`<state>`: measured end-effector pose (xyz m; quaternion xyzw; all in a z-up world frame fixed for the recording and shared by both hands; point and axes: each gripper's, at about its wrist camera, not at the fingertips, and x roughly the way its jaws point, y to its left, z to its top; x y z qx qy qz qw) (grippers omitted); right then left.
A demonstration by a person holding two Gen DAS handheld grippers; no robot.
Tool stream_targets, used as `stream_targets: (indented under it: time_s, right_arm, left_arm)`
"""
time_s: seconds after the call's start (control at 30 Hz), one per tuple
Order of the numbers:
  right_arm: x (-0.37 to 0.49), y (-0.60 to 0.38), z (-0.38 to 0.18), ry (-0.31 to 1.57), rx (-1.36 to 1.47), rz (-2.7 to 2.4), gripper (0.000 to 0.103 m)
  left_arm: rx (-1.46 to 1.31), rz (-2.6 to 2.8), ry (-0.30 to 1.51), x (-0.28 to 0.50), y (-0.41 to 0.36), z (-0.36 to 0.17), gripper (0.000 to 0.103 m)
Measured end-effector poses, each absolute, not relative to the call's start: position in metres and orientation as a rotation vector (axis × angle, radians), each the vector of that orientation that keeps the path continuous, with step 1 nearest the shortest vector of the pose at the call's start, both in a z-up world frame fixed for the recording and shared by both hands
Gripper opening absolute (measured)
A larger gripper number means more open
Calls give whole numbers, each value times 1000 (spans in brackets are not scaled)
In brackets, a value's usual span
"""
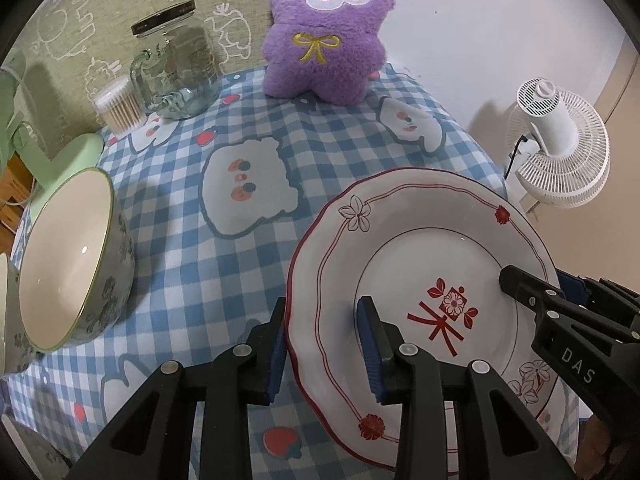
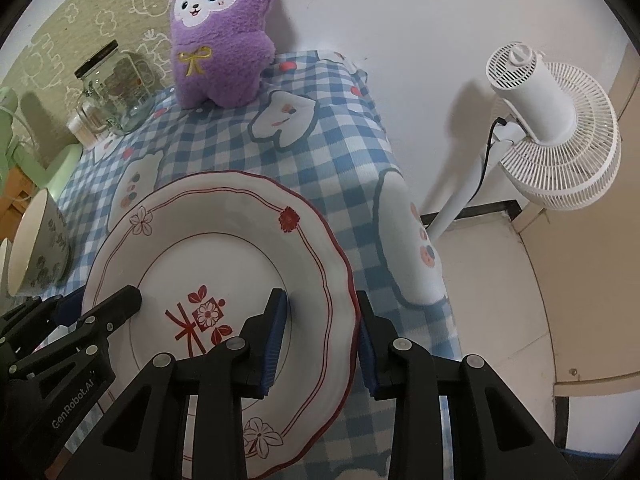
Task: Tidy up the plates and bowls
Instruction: 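Lift the red-rimmed plate with both tools and carry it over the flower plates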
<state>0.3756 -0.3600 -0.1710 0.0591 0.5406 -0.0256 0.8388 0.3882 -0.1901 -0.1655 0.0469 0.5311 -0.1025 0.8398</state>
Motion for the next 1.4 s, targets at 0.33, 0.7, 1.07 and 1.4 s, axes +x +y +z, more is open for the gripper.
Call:
stream_targets:
  time_s: [0.33,0.7,1.07,1.4]
  right_arm:
    - [361,-359,-164,1125,129,-63,36]
    - [345,-355,-151,1105,106,-44,36]
    - [322,-353,-138,1064,92,-36,36]
    - [297,-354,-132,1003,96,-54,36]
  left_arm:
    - [108,-235,1104,377,-189,-160,33]
    - [69,-217,1105,361,-184,-151,33]
    - [13,-221,1104,339,-178,-144,33]
    - [27,-242,1051,319,-178,-138,33]
